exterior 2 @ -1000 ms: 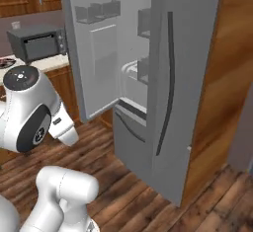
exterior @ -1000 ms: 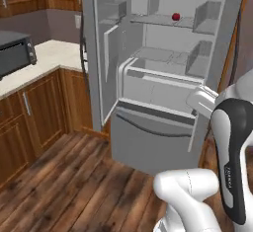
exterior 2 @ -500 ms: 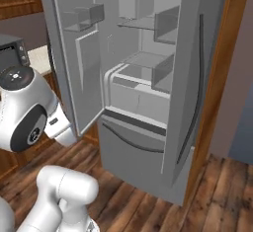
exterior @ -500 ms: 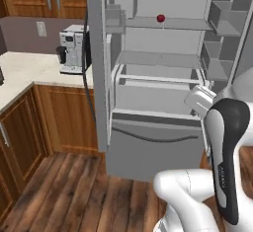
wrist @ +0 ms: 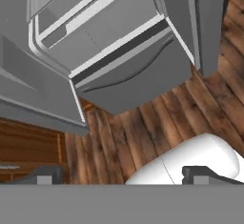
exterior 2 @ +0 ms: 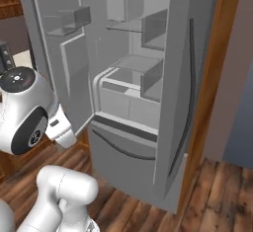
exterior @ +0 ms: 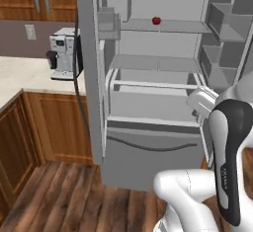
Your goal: Place the cold items (tomato and tangerine) from the fridge in one tupperware on the dining counter. Place the warm items (hot dog and kebab skewer) in the stove area in another tupperware.
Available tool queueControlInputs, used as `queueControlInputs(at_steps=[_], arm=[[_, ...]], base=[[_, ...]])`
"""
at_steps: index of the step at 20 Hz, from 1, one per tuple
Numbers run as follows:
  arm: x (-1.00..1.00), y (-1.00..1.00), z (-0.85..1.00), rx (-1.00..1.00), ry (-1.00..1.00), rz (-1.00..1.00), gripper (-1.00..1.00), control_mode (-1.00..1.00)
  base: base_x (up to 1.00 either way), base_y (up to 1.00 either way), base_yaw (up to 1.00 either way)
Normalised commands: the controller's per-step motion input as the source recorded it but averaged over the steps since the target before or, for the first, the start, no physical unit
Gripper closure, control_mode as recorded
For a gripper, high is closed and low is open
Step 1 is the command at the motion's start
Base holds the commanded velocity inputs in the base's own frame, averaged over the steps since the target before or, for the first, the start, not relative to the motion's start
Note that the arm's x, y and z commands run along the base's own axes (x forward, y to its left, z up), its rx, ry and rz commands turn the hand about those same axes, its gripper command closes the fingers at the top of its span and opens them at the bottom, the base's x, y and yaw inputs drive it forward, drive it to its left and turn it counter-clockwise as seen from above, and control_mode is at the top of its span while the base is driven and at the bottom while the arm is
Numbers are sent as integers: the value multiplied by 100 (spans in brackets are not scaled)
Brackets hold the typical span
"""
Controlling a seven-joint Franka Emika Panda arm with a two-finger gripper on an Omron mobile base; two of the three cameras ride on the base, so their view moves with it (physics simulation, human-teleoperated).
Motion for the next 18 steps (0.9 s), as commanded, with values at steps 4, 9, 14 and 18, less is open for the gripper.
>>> queueControlInputs(at_steps=[4, 9, 14, 18], arm=[[0, 0, 0, 0, 0, 0, -100, 100], [0, 0, 0, 0, 0, 0, -100, 100], [0, 0, 0, 0, 0, 0, -100, 100], [0, 0, 0, 0, 0, 0, -100, 100]], base=[[68, 25, -38], [53, 59, -56], [61, 41, -32], [69, 6, 0]])
